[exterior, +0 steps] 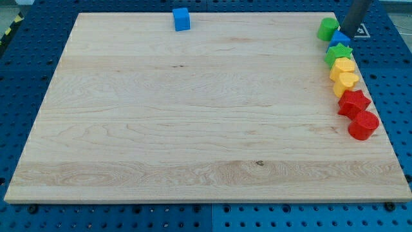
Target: Push the green circle towards top left of the blue triangle
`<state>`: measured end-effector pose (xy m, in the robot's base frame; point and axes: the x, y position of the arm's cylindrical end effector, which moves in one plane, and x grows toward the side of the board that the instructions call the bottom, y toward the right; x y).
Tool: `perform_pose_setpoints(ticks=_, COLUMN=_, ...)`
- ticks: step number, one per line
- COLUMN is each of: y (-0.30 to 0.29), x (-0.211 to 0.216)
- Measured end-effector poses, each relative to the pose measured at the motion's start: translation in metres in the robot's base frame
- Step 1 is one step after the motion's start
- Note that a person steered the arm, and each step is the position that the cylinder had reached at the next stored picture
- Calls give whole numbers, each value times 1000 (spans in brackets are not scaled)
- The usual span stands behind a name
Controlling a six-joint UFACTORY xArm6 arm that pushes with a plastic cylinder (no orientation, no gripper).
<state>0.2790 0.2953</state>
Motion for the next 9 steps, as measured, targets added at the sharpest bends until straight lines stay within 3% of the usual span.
perform_pose_setpoints(ticks=3, y=-5, x=-20)
perform_pose_setpoints(ticks=9, y=-98, x=-33)
